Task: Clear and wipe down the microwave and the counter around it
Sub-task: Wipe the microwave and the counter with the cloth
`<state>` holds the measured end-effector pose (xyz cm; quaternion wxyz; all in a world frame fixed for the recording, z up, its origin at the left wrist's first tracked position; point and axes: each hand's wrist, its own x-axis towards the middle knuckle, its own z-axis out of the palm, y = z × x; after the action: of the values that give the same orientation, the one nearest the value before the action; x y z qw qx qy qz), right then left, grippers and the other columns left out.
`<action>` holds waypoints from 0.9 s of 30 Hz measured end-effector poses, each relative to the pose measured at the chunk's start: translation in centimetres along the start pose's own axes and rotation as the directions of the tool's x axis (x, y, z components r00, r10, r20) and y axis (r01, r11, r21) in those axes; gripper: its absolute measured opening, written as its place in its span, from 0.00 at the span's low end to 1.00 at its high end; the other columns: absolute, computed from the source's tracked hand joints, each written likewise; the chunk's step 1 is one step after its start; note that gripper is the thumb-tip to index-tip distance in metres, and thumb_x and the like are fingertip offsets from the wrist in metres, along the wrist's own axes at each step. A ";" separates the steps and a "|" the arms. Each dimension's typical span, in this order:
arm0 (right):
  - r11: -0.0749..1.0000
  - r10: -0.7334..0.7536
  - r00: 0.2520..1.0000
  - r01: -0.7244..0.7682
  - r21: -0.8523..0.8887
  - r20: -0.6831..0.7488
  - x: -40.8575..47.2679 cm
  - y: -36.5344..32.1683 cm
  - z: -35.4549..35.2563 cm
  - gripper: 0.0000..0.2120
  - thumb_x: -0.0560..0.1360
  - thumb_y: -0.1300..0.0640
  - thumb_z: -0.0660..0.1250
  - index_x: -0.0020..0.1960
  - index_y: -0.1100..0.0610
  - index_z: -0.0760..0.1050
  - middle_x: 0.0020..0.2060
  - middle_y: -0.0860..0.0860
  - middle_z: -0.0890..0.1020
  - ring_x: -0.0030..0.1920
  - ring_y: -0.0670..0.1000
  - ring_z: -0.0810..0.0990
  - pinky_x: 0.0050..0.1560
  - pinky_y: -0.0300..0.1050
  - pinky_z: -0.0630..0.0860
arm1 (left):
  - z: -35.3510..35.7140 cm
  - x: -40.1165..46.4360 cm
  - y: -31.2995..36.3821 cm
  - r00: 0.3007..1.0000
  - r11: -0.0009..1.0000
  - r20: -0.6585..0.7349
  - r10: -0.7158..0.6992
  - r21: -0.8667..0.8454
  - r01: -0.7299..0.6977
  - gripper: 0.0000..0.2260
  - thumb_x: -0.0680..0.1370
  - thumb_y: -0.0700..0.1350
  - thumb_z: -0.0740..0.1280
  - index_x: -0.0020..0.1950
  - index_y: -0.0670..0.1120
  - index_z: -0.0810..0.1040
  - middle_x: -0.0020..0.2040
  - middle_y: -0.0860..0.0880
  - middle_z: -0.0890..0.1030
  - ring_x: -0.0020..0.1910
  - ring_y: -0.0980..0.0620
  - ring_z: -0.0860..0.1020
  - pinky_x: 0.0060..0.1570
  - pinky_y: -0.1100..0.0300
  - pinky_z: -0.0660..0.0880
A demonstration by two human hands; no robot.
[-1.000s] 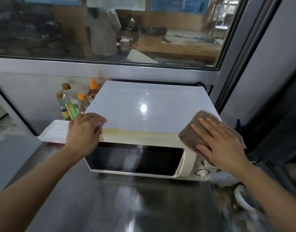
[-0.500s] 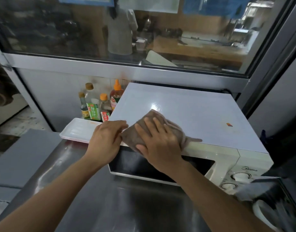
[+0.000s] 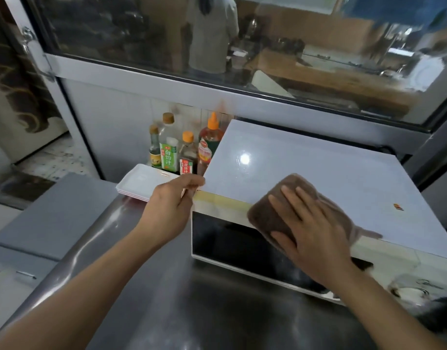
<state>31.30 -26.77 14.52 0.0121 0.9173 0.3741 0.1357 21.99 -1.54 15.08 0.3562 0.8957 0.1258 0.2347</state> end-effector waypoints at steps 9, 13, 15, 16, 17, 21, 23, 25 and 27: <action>0.993 -0.113 0.994 0.113 0.039 0.007 7.1 -10.5 0.9 0.25 0.76 0.42 0.60 0.71 0.45 0.59 0.75 0.53 0.59 0.75 0.60 0.56 0.71 0.59 0.56 | -1.6 0.5 -1.9 0.999 1.000 -0.043 -0.031 -0.005 0.031 0.22 0.73 0.29 0.59 0.62 0.49 0.76 0.56 0.53 0.77 0.56 0.56 0.73 0.53 0.63 0.67; 0.983 -0.181 0.983 0.181 -0.001 -0.022 8.3 -12.0 0.9 0.20 0.75 0.44 0.63 0.65 0.46 0.68 0.73 0.54 0.64 0.73 0.60 0.60 0.68 0.59 0.62 | -2.0 1.0 -1.9 0.998 1.000 -0.061 0.021 0.017 -0.020 0.21 0.72 0.30 0.60 0.61 0.47 0.77 0.55 0.52 0.78 0.52 0.63 0.69 0.49 0.79 0.62; 0.982 -0.187 0.982 0.187 -0.003 -0.041 8.0 -11.6 1.1 0.21 0.75 0.43 0.64 0.66 0.45 0.68 0.72 0.53 0.66 0.72 0.58 0.63 0.68 0.56 0.64 | -2.1 1.5 -1.3 0.993 0.995 -0.060 0.103 0.012 -0.103 0.21 0.71 0.29 0.60 0.58 0.46 0.78 0.52 0.54 0.77 0.48 0.68 0.67 0.48 0.85 0.60; 0.983 -0.185 0.981 0.186 0.002 -0.050 7.6 -11.0 1.2 0.22 0.74 0.43 0.64 0.67 0.45 0.67 0.72 0.53 0.67 0.72 0.58 0.64 0.67 0.55 0.65 | -2.1 1.6 -0.9 0.989 0.991 -0.052 0.135 0.006 -0.135 0.20 0.71 0.28 0.61 0.57 0.46 0.79 0.51 0.55 0.77 0.47 0.69 0.67 0.47 0.85 0.59; 0.984 -0.176 0.983 0.177 0.005 -0.058 7.0 -10.1 1.2 0.24 0.74 0.43 0.65 0.68 0.45 0.66 0.71 0.52 0.69 0.71 0.57 0.66 0.67 0.54 0.66 | -1.9 1.8 -0.6 0.987 0.988 -0.034 0.155 -0.001 -0.155 0.20 0.71 0.29 0.61 0.57 0.46 0.79 0.52 0.54 0.77 0.47 0.68 0.67 0.47 0.85 0.60; 0.997 -0.077 0.997 0.076 -0.012 -0.031 2.9 -3.8 0.9 0.26 0.75 0.41 0.58 0.72 0.46 0.62 0.71 0.50 0.68 0.71 0.54 0.66 0.67 0.55 0.66 | 0.0 2.4 0.7 0.981 0.986 0.099 0.168 0.007 -0.169 0.17 0.77 0.33 0.61 0.62 0.49 0.76 0.62 0.53 0.76 0.53 0.64 0.72 0.53 0.70 0.69; 0.999 -0.003 1.000 0.002 -0.046 -0.020 0.1 0.1 0.5 0.26 0.75 0.42 0.57 0.72 0.47 0.65 0.71 0.50 0.69 0.71 0.54 0.68 0.67 0.55 0.65 | 1.7 2.6 2.1 0.962 0.974 0.157 0.224 -0.019 -0.224 0.16 0.77 0.34 0.61 0.62 0.47 0.77 0.64 0.52 0.76 0.61 0.55 0.73 0.60 0.62 0.71; 0.995 0.060 0.998 -0.061 -0.082 -0.016 -2.7 3.5 -0.2 0.26 0.75 0.42 0.56 0.70 0.49 0.68 0.69 0.52 0.71 0.69 0.55 0.70 0.68 0.51 0.64 | 3.5 2.7 3.7 0.940 0.959 0.193 0.281 -0.015 -0.283 0.16 0.77 0.33 0.60 0.62 0.46 0.77 0.64 0.51 0.76 0.62 0.52 0.73 0.62 0.61 0.70; 0.989 0.132 0.991 -0.133 -0.067 -0.013 -5.1 6.1 -0.9 0.26 0.75 0.42 0.55 0.70 0.50 0.69 0.68 0.53 0.72 0.68 0.56 0.71 0.68 0.50 0.61 | 5.1 2.6 5.3 0.907 0.927 0.225 0.355 0.036 -0.372 0.16 0.77 0.33 0.61 0.61 0.45 0.78 0.64 0.50 0.77 0.63 0.51 0.73 0.61 0.66 0.65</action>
<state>31.77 -34.80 14.88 0.0325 0.9386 0.3076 0.1525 27.10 -7.29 16.36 0.2822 0.9367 -0.0733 0.1940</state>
